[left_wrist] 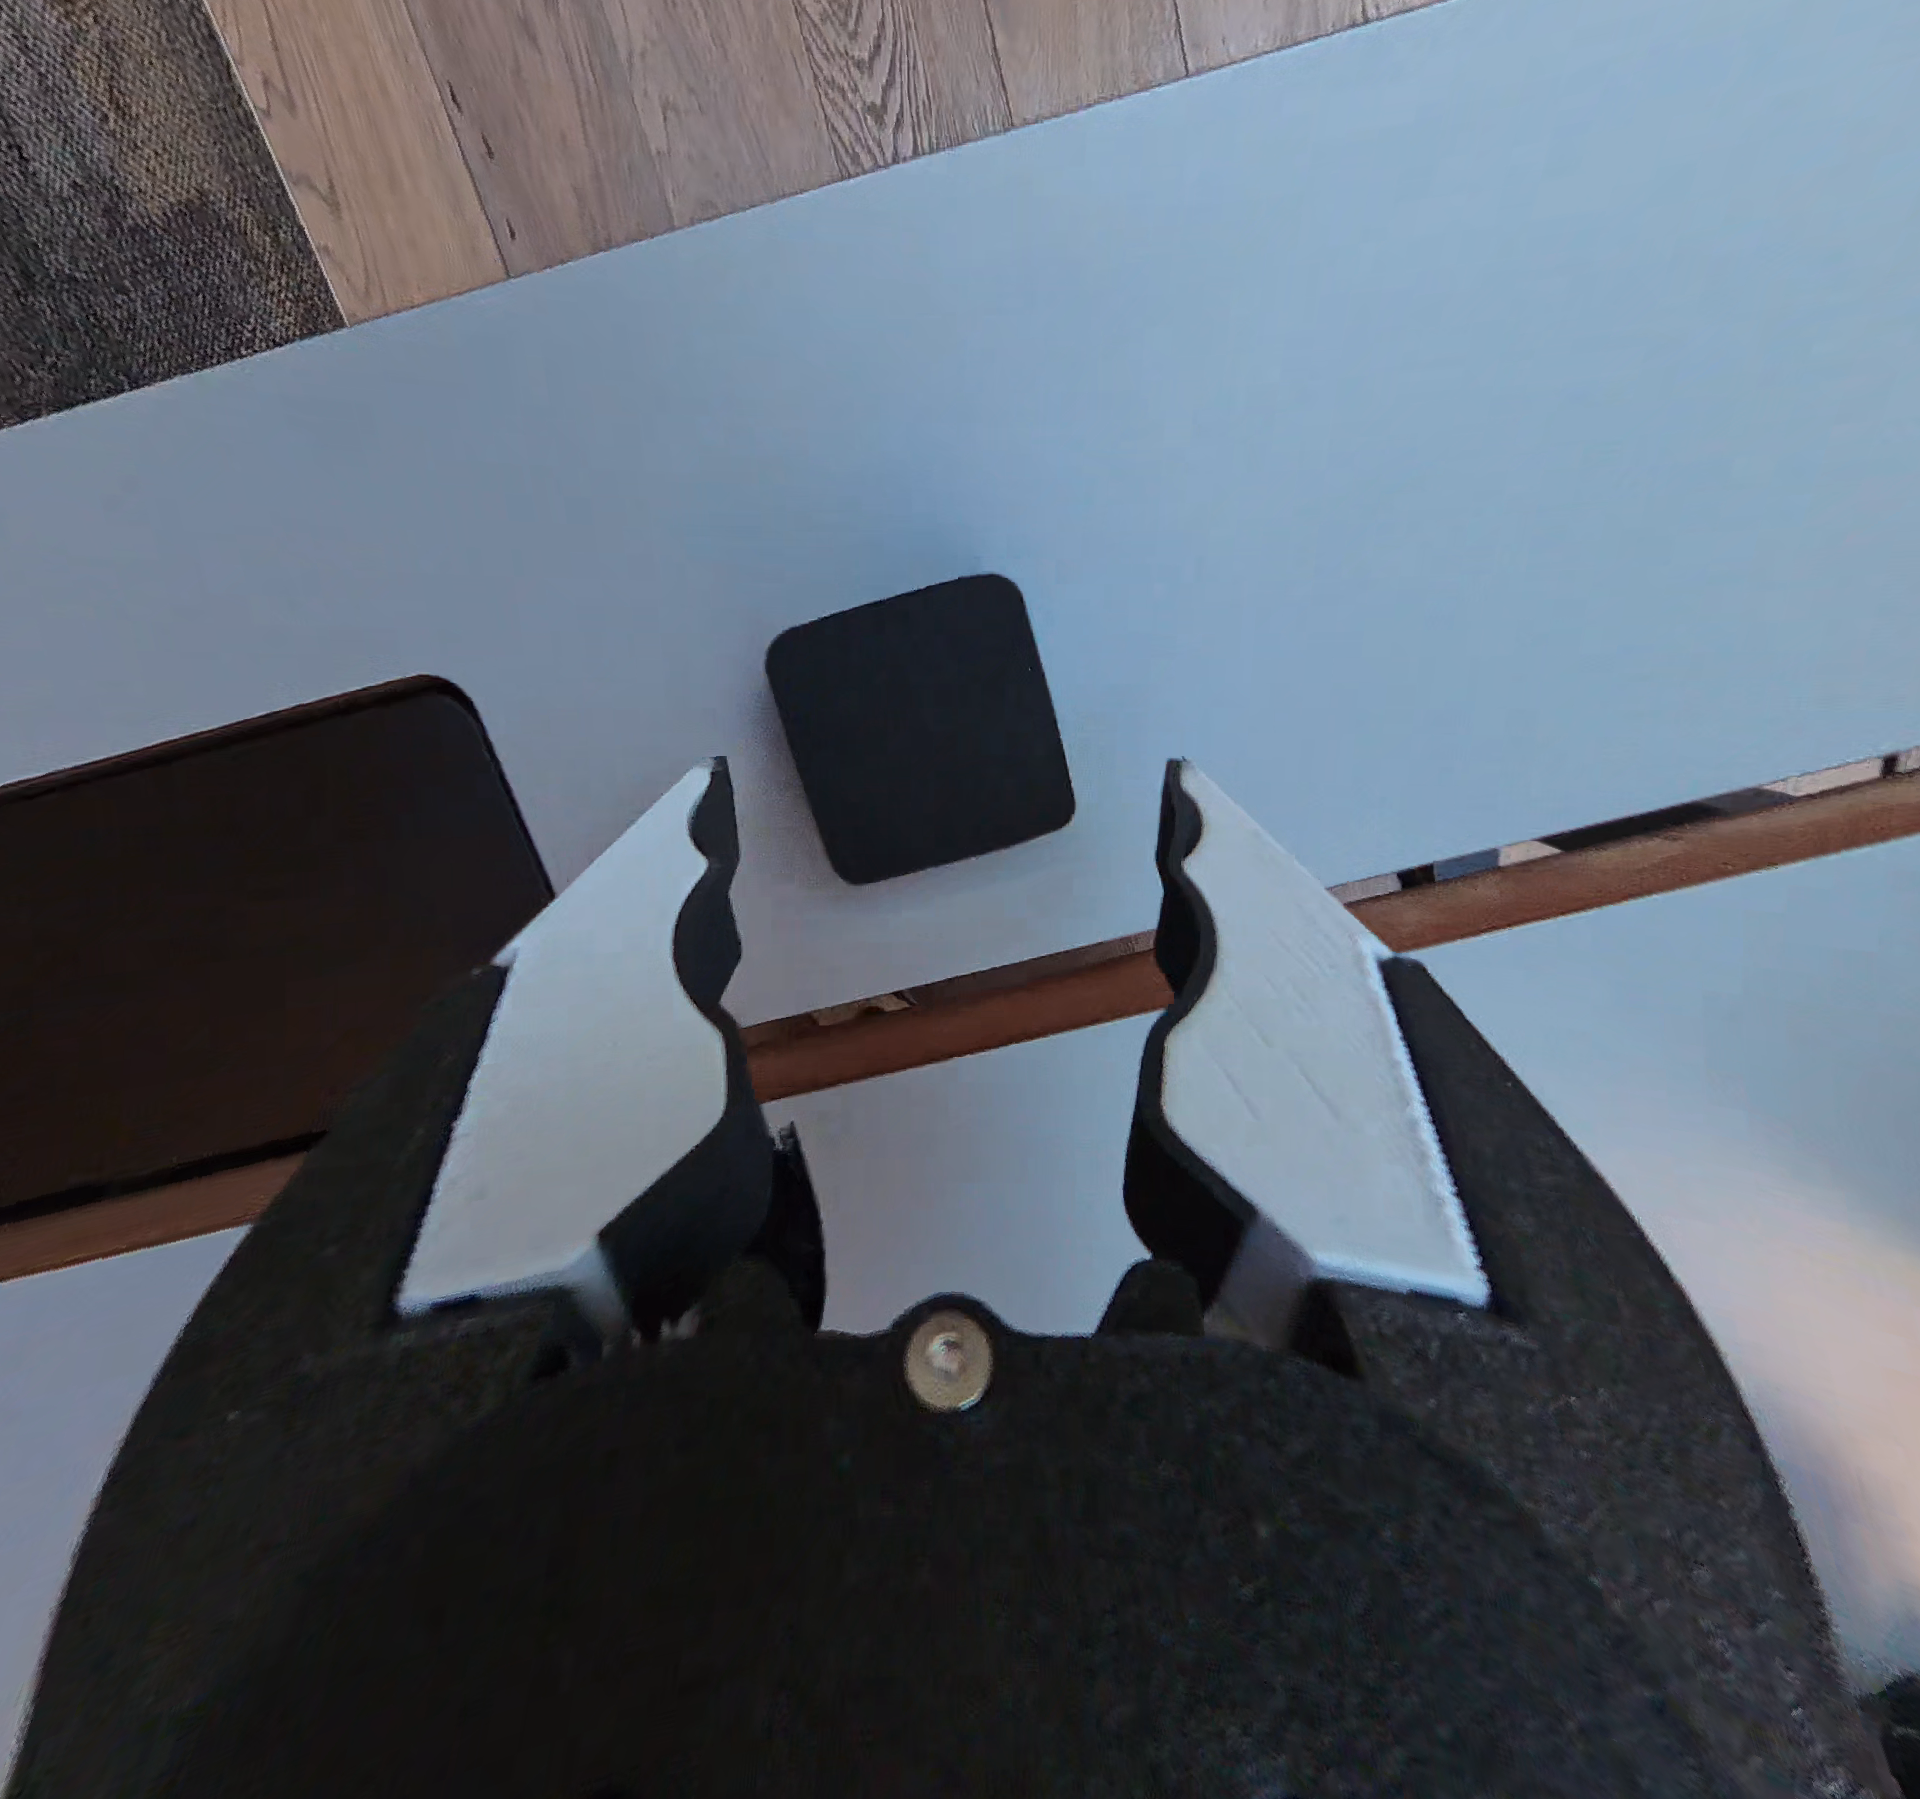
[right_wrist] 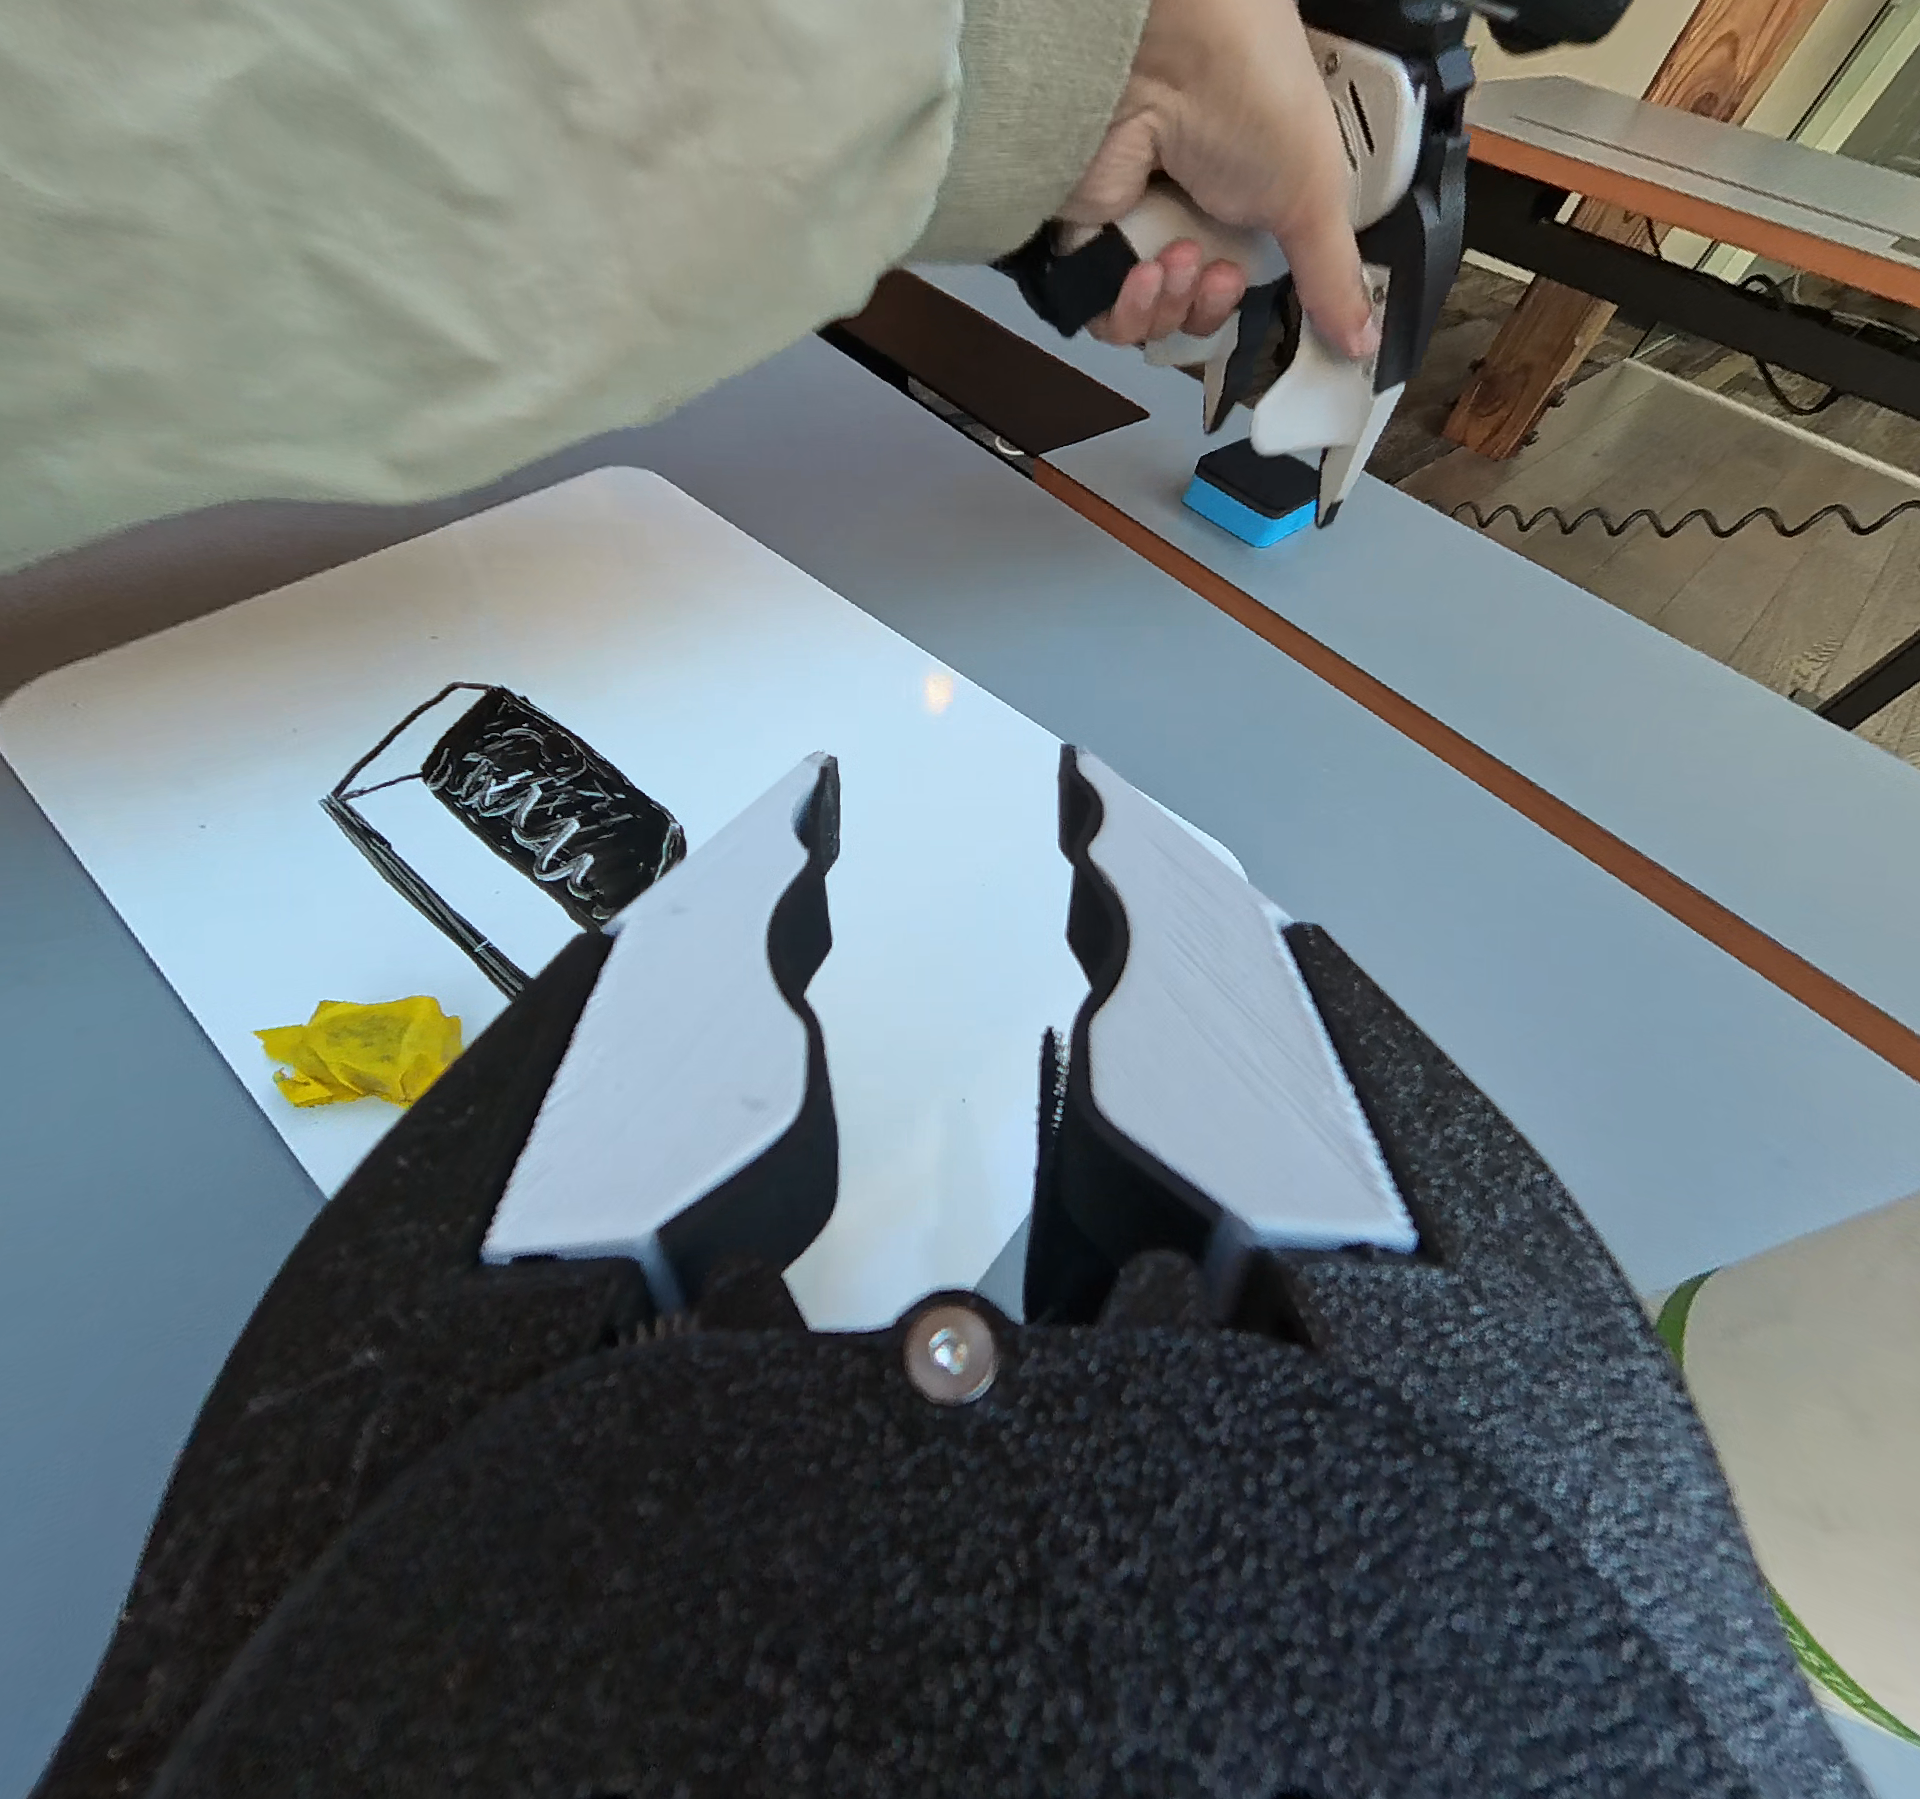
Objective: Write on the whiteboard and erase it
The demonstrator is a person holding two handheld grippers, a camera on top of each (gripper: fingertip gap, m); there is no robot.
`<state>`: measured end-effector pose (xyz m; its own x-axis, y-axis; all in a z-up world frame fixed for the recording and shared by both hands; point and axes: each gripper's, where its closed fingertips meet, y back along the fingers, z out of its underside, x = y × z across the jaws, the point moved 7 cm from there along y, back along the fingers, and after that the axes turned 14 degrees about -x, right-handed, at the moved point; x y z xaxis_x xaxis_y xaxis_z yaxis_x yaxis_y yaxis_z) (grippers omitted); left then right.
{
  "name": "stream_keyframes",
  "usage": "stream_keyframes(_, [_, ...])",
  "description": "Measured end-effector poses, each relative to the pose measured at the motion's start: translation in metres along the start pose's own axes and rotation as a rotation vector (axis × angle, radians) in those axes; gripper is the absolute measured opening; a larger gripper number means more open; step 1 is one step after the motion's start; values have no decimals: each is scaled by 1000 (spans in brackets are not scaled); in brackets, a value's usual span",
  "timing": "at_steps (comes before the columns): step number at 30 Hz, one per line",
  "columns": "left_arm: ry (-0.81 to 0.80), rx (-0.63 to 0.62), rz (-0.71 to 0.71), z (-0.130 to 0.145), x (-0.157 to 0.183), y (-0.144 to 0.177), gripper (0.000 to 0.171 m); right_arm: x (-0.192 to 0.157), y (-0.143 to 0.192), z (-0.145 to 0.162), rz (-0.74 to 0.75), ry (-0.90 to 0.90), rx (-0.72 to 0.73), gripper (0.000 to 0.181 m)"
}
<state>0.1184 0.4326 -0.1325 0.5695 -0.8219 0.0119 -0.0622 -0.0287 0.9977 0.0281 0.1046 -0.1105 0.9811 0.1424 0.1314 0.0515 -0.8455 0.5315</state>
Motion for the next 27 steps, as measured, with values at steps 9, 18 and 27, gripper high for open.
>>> stream_keyframes(9, [-163, 128, 114, 13, 14, 7, 55, 9, 9, -5, -33, -16, 116, 49])
stream_keyframes(18, [-463, 330, 1478, 252, 86, 113, 54, -7, 45, -45, -142, 67, 344, 70])
stream_keyframes(27, [-400, 277, 1695, 322, 62, 99, 54, -63, 36, -71, -204, 266, 339, 55])
